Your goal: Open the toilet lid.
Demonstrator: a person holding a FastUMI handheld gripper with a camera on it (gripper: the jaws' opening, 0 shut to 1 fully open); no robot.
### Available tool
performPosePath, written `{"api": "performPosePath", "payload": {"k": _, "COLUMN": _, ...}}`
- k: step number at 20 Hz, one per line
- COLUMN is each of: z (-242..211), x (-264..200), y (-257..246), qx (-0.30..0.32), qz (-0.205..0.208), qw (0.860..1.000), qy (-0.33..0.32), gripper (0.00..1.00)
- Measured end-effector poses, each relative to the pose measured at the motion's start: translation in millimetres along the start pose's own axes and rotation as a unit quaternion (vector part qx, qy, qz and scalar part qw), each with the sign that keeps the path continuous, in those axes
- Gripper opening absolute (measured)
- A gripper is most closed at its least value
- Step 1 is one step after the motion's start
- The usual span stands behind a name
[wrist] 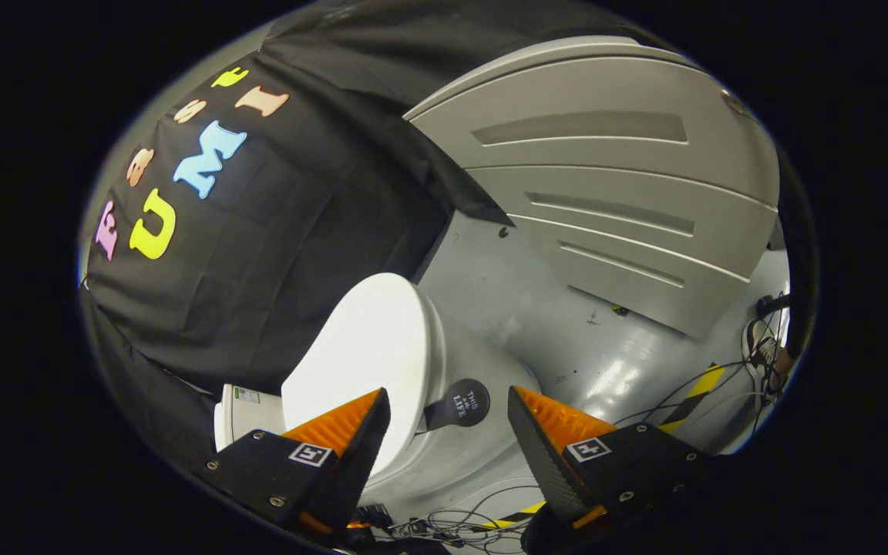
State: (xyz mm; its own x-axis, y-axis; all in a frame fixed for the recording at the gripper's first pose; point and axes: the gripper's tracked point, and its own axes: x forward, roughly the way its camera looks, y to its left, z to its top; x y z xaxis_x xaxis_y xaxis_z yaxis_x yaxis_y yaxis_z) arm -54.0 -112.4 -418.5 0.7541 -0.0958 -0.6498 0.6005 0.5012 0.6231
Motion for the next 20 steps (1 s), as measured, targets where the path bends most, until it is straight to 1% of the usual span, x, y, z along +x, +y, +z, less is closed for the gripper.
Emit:
{"api": "performPosePath", "payload": {"k": 3, "z": -4, "x": 6, "y": 1, "qx": 0.01, "qz": 0.016, "qw": 1.0, "qy": -0.01, "gripper": 0.94}}
{"api": "performPosePath", "payload": {"k": 6, "z": -11, "x": 19, "y": 4, "qx": 0.039, "qz": 0.048, "qw": 0.998, "qy": -0.008, "gripper": 0.92}}
{"api": "performPosePath", "payload": {"k": 7, "z": -13, "x": 23, "y": 2, "qx": 0.047, "qz": 0.054, "qw": 0.997, "qy": -0.006, "gripper": 0.9}}
{"api": "performPosePath", "payload": {"k": 9, "z": -21, "x": 30, "y": -9, "qx": 0.056, "qz": 0.05, "qw": 0.997, "qy": 0.003, "gripper": 0.85}}
{"api": "performPosePath", "payload": {"k": 12, "z": -32, "x": 35, "y": -15, "qx": 0.072, "qz": 0.063, "qw": 0.995, "qy": 0.011, "gripper": 0.81}}
{"api": "performPosePath", "payload": {"k": 13, "z": -35, "x": 37, "y": -12, "qx": 0.079, "qz": 0.074, "qw": 0.994, "qy": 0.014, "gripper": 0.74}}
{"api": "performPosePath", "payload": {"k": 14, "z": -38, "x": 39, "y": -12, "qx": 0.082, "qz": 0.079, "qw": 0.993, "qy": 0.015, "gripper": 0.7}}
{"api": "performPosePath", "payload": {"k": 18, "z": -41, "x": 42, "y": -5, "qx": 0.081, "qz": 0.11, "qw": 0.991, "qy": 0.019, "gripper": 0.58}}
{"api": "performPosePath", "payload": {"k": 20, "z": -39, "x": 45, "y": -4, "qx": 0.09, "qz": 0.116, "qw": 0.989, "qy": 0.017, "gripper": 0.5}}
